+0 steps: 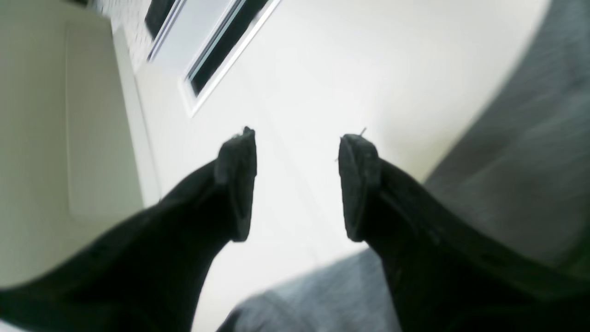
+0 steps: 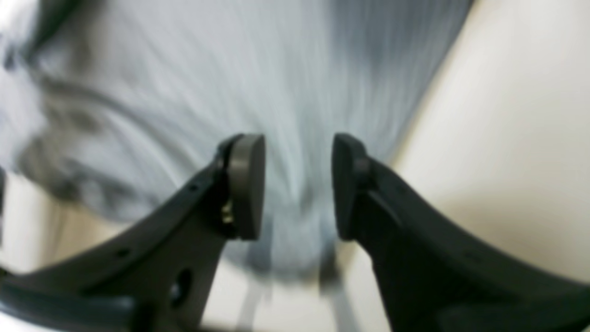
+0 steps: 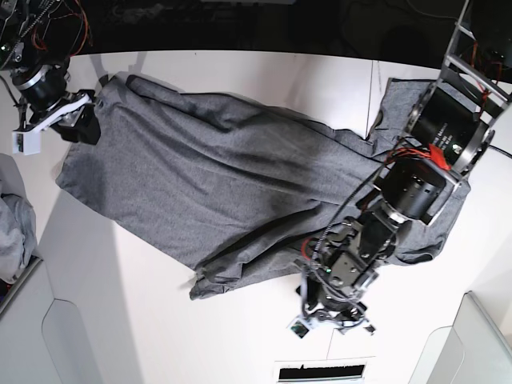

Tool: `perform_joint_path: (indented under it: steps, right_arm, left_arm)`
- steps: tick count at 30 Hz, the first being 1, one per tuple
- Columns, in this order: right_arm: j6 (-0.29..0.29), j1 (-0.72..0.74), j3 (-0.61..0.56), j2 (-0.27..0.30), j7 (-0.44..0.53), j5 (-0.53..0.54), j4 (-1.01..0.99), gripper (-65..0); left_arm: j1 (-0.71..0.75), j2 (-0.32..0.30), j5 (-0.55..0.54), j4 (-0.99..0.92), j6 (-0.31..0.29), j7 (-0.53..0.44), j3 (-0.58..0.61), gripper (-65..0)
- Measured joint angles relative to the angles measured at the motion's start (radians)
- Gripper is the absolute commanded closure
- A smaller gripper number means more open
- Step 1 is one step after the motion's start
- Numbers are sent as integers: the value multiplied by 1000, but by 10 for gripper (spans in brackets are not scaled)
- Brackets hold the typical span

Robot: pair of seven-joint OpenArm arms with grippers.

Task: Layout the t-shirt on the table in an organized manner, then fold the t-shirt properly
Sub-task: 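Grasp the shirt fabric mid-body with the left gripper, then drag the grasped fabric with the left gripper to spread the shirt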

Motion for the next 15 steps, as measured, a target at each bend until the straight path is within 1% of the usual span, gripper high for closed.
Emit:
perform_joint_path:
  steps: [2,4,5,7,9,10,11,15]
  right_arm:
    - [2,23,2,-3,10,2,4,-244]
    - [2,47,-3,-8,4,-10,-15,-243]
    - [0,69,-13,-7,0,-31,-35,-239]
    - [0,124,-43,-5,27,-67,-83,-218]
    - [3,171,-81,-5,54,-94,-150,-216]
    - [0,190,-103,-5,56,-113,-191,-216]
    - [-2,205,-122,-6,56,-118,-226,-216]
    - [-2,228,-176,-8,51,-142,-321,-217]
  left_arm:
    - [8,-55,-18,1,-6,-2,-1,-284]
    - [21,-97,-39,-1,-46,-3,-1,-283]
    - [32,-107,-41,-1,-59,-18,-1,-283]
    - [56,-112,-43,0,-71,-26,-1,-284]
    - [79,-105,-50,3,-84,-27,-1,-284]
    - [90,-103,-63,8,-132,-26,0,-284]
    - [103,-103,-77,19,-169,-24,0,-284]
    - [149,-100,-78,45,-171,-24,1,-284]
